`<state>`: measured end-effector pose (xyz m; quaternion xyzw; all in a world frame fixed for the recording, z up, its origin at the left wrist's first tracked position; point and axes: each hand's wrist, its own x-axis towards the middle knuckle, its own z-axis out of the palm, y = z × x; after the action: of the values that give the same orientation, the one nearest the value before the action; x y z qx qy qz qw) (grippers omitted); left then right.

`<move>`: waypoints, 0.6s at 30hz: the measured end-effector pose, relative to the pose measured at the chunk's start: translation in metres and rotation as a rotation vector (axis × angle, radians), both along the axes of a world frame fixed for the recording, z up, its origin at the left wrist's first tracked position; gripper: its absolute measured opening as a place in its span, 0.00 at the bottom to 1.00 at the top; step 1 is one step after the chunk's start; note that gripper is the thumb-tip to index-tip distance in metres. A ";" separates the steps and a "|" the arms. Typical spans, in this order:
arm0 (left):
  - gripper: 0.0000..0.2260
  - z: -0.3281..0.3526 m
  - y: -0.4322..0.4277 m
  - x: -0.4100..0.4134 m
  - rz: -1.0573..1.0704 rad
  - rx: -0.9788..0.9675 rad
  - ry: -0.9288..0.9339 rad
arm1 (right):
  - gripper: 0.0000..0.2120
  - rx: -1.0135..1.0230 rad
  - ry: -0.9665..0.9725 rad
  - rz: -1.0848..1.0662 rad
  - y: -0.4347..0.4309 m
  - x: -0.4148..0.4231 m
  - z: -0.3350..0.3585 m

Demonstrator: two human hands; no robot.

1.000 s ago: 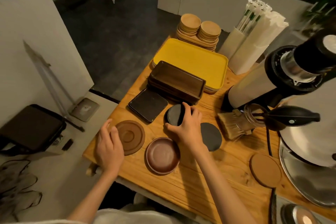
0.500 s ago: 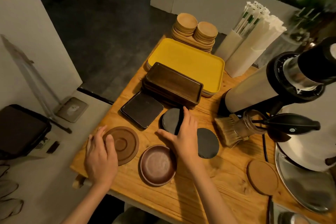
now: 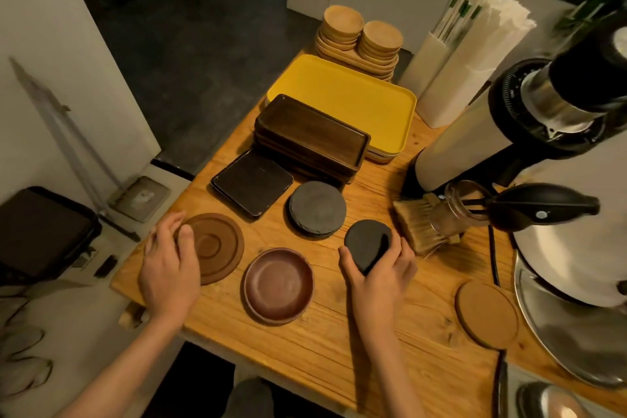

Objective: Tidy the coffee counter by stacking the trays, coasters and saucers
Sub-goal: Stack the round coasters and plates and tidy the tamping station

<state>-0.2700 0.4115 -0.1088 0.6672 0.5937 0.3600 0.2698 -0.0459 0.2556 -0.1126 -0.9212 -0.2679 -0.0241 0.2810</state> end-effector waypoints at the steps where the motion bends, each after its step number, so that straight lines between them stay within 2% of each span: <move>1: 0.24 0.000 0.000 0.000 0.001 0.006 -0.002 | 0.44 -0.008 0.003 -0.010 0.000 -0.001 -0.001; 4: 0.24 0.000 0.000 0.000 0.000 0.017 -0.005 | 0.42 0.010 0.008 0.007 -0.002 0.000 -0.001; 8: 0.24 0.000 -0.001 0.000 0.008 0.017 0.029 | 0.38 0.163 0.059 0.043 -0.007 0.001 0.001; 12: 0.25 -0.001 0.001 0.002 0.003 0.030 0.048 | 0.35 0.337 0.180 -0.008 -0.010 0.001 0.008; 18: 0.24 -0.002 0.003 0.001 0.009 0.056 0.048 | 0.38 0.441 0.219 0.114 0.017 -0.001 0.021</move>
<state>-0.2692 0.4147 -0.1106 0.6802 0.5926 0.3615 0.2355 -0.0470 0.2728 -0.0919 -0.8183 -0.2756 0.0337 0.5033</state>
